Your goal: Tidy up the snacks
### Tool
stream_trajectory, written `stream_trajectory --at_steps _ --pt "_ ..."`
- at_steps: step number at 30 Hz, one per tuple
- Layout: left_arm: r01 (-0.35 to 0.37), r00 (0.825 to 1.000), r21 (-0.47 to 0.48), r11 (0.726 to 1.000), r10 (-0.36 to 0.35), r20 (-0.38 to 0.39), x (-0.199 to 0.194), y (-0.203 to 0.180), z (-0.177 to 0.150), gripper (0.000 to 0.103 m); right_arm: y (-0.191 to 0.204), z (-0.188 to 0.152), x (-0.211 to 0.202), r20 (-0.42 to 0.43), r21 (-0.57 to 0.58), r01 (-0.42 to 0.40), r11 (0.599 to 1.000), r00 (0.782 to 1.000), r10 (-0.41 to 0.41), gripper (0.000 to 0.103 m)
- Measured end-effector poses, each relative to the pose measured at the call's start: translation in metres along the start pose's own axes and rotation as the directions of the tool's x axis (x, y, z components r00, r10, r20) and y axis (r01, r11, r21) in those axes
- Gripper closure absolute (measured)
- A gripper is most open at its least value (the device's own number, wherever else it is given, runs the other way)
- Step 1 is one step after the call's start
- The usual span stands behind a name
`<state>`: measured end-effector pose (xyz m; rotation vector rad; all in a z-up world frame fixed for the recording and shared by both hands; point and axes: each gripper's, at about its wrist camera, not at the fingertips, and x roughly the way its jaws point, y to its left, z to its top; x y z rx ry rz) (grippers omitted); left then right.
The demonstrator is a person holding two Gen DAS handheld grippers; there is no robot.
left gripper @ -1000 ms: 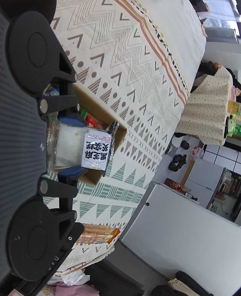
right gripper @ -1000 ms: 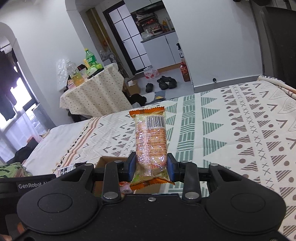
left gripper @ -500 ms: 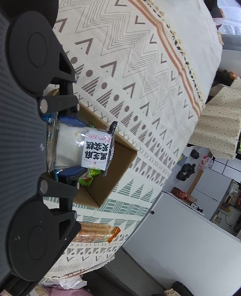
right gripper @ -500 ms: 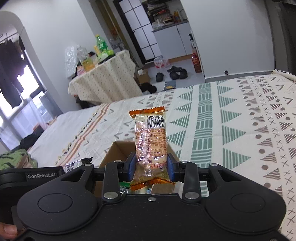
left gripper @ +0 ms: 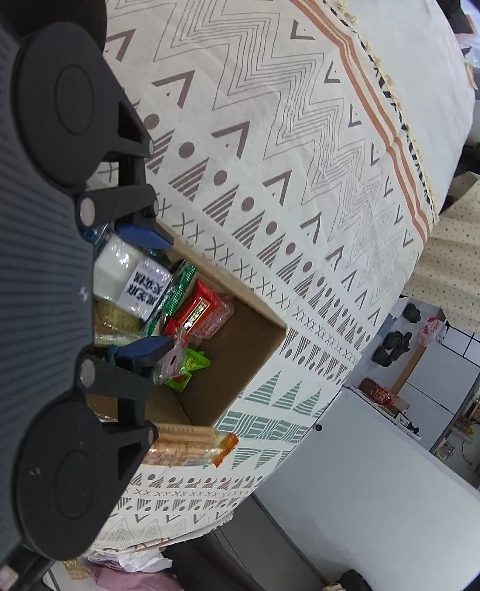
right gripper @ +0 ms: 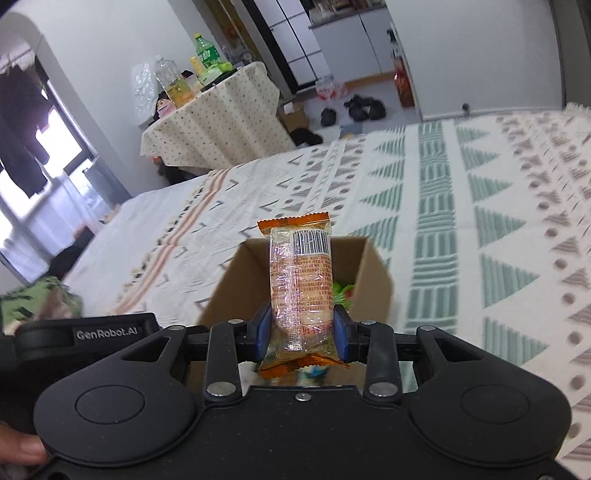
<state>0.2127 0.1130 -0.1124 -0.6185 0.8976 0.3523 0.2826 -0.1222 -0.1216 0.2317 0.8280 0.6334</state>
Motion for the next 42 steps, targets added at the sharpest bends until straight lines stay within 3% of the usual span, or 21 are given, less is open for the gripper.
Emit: stream_trajectory --at_steps 7,10,12,14,20,35,42 --pt "-0.003 1.000 0.049 0.999 0.002 0.028 -0.012 0.015 0.010 0.042 0.024 -0.002 0.016 -0.008 -0.068 0.057 0.996 0.998 -0.057 0.069" --pt "0.009 1.000 0.048 0.999 -0.010 0.015 -0.013 0.020 0.013 0.036 0.034 -0.001 0.019 -0.019 -0.082 0.008 0.997 1.000 -0.010 0.067" --pt "0.022 1.000 0.045 0.999 -0.023 0.019 -0.016 0.025 0.014 0.030 0.040 -0.002 0.016 0.003 -0.110 0.025 0.994 1.000 -0.025 0.046" --pt "0.018 1.000 0.055 0.998 -0.019 0.018 -0.019 0.029 0.015 0.022 0.042 -0.004 0.011 0.013 -0.124 0.060 0.991 0.998 -0.058 0.046" --pt "0.014 1.000 0.083 0.996 -0.013 -0.013 -0.028 0.039 0.014 0.015 0.038 -0.011 -0.010 -0.013 -0.101 0.114 0.988 0.993 -0.116 0.046" --pt "0.032 0.999 0.243 0.970 -0.032 -0.003 -0.072 0.028 -0.006 0.008 0.040 -0.026 -0.068 0.067 0.003 0.196 0.981 0.978 -0.196 0.045" --pt "0.045 0.999 0.328 0.944 -0.045 -0.005 -0.096 0.016 -0.025 0.004 0.040 -0.039 -0.097 0.074 0.032 0.201 0.979 0.976 -0.203 0.036"
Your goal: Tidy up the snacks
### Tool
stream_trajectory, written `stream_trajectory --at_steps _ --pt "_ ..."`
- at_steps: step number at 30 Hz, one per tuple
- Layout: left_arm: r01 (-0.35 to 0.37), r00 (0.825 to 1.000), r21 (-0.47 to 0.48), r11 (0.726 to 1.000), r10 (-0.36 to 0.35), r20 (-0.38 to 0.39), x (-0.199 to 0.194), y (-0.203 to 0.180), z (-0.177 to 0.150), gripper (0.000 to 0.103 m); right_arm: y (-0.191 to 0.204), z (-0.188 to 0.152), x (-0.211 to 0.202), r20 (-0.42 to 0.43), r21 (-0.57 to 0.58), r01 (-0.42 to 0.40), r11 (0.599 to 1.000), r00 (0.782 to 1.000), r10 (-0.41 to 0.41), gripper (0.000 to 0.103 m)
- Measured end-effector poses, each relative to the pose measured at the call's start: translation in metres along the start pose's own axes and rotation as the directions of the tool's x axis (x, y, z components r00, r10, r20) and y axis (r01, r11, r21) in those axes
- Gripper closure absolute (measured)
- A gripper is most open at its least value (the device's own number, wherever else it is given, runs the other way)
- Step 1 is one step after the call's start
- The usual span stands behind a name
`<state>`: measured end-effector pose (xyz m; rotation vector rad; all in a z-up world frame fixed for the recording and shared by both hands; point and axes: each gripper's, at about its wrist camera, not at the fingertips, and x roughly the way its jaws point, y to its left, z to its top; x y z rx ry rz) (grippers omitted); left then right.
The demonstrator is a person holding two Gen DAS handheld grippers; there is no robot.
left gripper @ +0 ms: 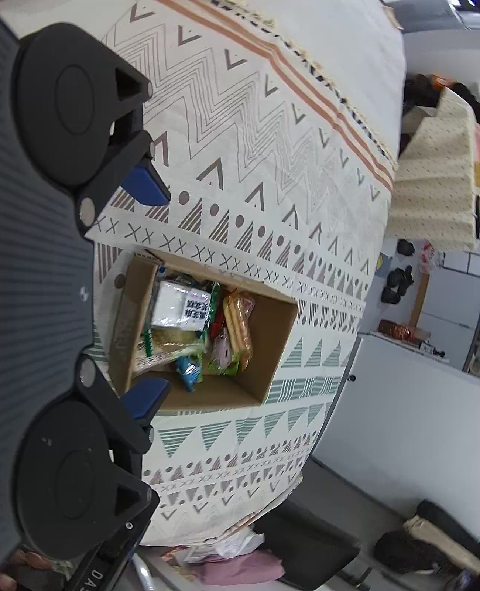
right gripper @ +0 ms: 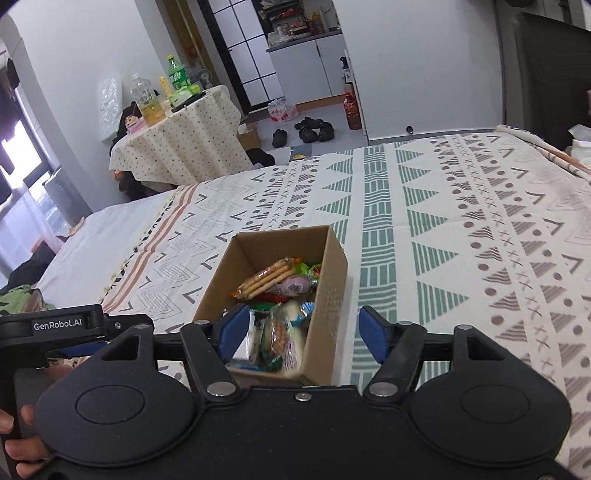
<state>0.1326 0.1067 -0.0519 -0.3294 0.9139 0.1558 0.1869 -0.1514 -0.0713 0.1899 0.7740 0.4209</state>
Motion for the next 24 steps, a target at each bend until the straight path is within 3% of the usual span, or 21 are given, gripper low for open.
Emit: stream_trajectory --at_steps 17,24 --pt "-0.012 0.998 0.202 0.979 0.000 0.059 -0.073 -0.031 -0.028 0.000 -0.015 -0.021 -0.084 0.091 0.008 0.023 1.000 0.996 -0.024 0.001" --pt "-0.019 0.997 0.262 0.965 -0.002 0.079 -0.099 -0.042 -0.044 0.000 -0.016 -0.030 -0.108 0.106 -0.001 -0.001 1.000 0.994 0.001 0.000"
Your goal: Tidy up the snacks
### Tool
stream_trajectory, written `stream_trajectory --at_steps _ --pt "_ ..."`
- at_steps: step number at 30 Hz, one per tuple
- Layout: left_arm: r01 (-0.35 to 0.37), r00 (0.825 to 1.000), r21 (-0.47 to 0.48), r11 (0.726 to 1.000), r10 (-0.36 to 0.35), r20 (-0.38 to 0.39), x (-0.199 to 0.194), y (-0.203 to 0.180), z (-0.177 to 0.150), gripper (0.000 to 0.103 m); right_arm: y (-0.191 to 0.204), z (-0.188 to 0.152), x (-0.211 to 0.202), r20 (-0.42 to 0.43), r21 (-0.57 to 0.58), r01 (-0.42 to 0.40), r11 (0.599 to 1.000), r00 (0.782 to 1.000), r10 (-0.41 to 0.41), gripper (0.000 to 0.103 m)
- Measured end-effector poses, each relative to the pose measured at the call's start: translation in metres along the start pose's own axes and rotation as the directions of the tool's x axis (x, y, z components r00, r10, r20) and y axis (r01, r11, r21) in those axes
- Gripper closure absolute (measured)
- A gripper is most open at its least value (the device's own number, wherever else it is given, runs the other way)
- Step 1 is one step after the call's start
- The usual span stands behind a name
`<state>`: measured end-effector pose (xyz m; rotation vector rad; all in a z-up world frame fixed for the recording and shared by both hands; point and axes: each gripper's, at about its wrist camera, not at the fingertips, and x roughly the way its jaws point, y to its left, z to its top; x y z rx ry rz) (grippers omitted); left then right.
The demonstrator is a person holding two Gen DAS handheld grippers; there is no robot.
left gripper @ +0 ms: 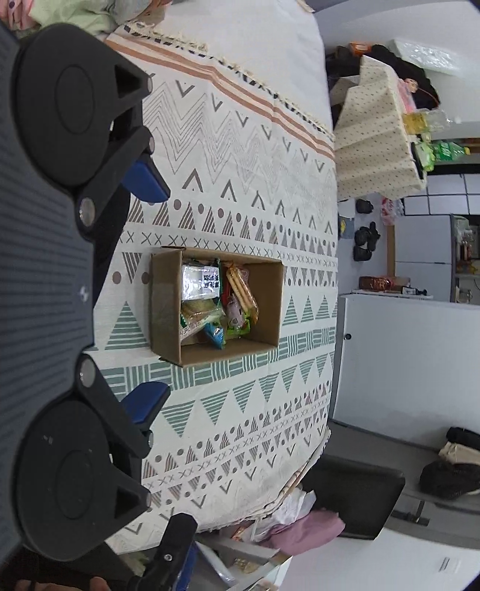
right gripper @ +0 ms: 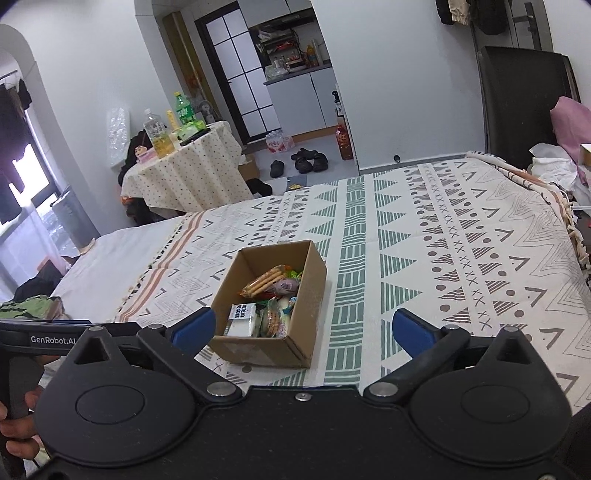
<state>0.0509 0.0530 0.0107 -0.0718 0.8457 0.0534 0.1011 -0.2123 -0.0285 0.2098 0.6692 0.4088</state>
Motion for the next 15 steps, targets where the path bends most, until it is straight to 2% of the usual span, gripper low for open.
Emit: stream_trajectory --at_steps 15 --pt "0.041 0.999 0.028 0.999 -0.042 0.022 -0.028 -0.007 -0.013 0.000 -0.004 -0.011 -0.044 0.027 0.001 0.003 1.000 1.000 -0.003 0.000"
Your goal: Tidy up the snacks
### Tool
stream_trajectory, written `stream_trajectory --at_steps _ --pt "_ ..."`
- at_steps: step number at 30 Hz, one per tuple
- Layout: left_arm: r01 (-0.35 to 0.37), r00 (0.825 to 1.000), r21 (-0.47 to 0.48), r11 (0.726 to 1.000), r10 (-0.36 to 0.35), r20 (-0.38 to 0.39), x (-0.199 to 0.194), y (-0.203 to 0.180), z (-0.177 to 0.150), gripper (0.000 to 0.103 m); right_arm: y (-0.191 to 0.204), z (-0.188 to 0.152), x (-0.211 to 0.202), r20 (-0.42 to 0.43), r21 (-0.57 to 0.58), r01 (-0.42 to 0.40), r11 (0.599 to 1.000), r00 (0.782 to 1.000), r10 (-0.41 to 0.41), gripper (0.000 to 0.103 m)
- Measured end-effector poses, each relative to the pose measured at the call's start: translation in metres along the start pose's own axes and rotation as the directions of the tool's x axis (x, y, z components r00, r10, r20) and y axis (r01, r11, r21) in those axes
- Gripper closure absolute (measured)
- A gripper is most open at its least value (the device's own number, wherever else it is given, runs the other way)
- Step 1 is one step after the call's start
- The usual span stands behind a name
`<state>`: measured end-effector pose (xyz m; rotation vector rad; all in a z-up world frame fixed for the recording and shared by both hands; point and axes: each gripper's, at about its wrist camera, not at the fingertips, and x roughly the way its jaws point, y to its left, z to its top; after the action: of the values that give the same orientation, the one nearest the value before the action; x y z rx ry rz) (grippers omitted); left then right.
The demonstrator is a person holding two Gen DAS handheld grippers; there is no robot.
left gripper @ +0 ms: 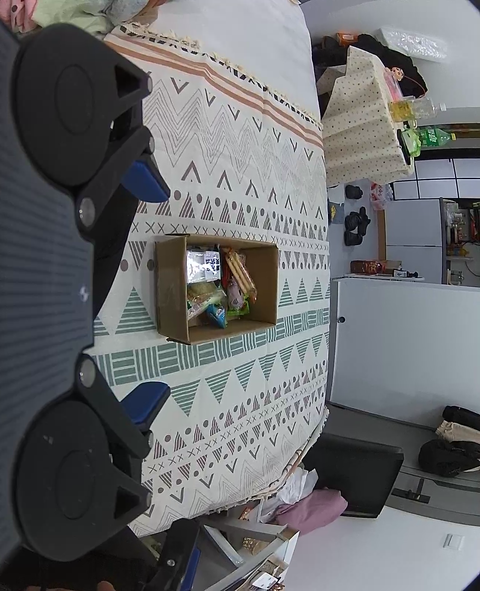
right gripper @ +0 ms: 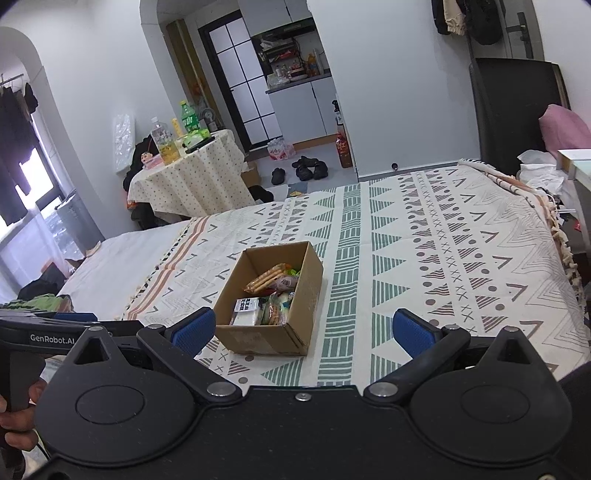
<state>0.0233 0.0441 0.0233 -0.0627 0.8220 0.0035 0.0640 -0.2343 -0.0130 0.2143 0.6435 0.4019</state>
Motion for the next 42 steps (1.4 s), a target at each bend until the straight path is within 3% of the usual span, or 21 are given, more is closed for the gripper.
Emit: stream_trajectory --at_steps 7,10,18,42 --pt "-0.007 1.000 -0.009 1.000 0.007 -0.003 -0.004 0.009 -0.006 0.000 0.005 -0.007 -0.006 -0.002 -0.016 0.006 1.000 1.000 -0.006 0.000" --pt "-0.019 1.000 -0.011 1.000 0.019 0.000 -0.005 0.013 -0.007 0.000 0.012 -0.011 -0.006 -0.010 -0.057 0.068 0.996 0.998 -0.068 0.000" --pt "-0.023 1.000 -0.009 1.000 0.023 -0.005 -0.006 0.016 -0.011 0.000 0.014 -0.022 -0.007 -0.025 -0.047 0.098 0.994 0.995 -0.100 0.000" --pt "-0.025 1.000 -0.009 1.000 0.025 -0.005 -0.004 0.016 -0.013 0.000 0.018 -0.022 -0.002 -0.024 -0.058 0.132 0.989 0.991 -0.134 0.000"
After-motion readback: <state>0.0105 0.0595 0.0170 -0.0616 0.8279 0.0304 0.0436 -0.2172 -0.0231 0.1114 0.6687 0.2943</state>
